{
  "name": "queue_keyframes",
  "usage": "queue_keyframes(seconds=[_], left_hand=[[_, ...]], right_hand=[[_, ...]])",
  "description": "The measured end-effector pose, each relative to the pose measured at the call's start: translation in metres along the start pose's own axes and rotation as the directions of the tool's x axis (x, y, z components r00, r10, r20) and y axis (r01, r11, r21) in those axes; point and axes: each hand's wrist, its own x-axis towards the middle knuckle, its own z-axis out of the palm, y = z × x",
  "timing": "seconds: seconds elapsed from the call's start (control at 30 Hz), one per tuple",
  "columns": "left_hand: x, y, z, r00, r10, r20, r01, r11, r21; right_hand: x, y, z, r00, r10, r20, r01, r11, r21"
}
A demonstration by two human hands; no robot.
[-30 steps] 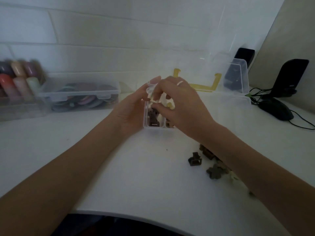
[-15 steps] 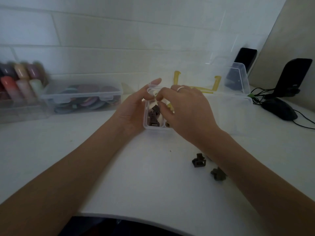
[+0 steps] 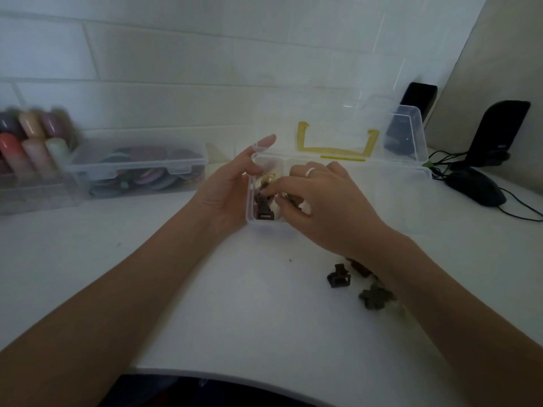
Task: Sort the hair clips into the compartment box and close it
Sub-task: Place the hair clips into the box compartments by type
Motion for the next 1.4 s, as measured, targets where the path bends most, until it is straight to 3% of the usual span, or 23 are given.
queue_keyframes(seconds=[0.1,0.17,0.37,0.5,0.6,0.8,1.03,1.4], left_hand=[[-0.002,0.001,0.006,1.000,0.009,0.011,-0.009,0.999,-0.040],[-0.002,0.002,0.008,1.000,0.010,0.012,-0.009,0.998,-0.058],[0.001,0.001,-0.003,1.000,0.015,-0.023,-0.015,1.000,-0.006],[-0.001,0.002,-0.003,1.000,0.011,0.003,-0.011,1.000,-0.027],[-0.002,0.003,-0.001,1.000,0.009,0.000,-0.009,1.000,-0.027],[-0.002,0.001,-0.002,1.000,0.022,-0.008,-0.022,1.000,-0.003],[-0.002,0.002,-0.001,1.000,0.015,-0.009,-0.016,1.000,-0.021],[-0.002,0.001,-0.002,1.000,0.018,-0.012,-0.018,1.000,0.005]], right_hand=[[-0.011,0.011,-0.014,1.000,-0.002,0.020,-0.003,0.966,0.259],[-0.026,0.018,-0.025,0.997,0.020,0.068,-0.041,0.943,0.329],[-0.071,0.032,-0.053,0.907,0.068,0.416,-0.213,0.926,0.312],[-0.069,0.031,-0.055,0.880,0.074,0.469,-0.182,0.965,0.189],[-0.068,0.026,-0.050,0.895,0.076,0.440,-0.174,0.967,0.186],[-0.067,0.011,-0.041,0.940,0.173,0.295,-0.278,0.889,0.364],[-0.066,0.010,-0.034,0.948,0.291,0.126,-0.303,0.713,0.632],[-0.065,0.008,-0.026,0.956,0.284,0.072,-0.271,0.764,0.586]])
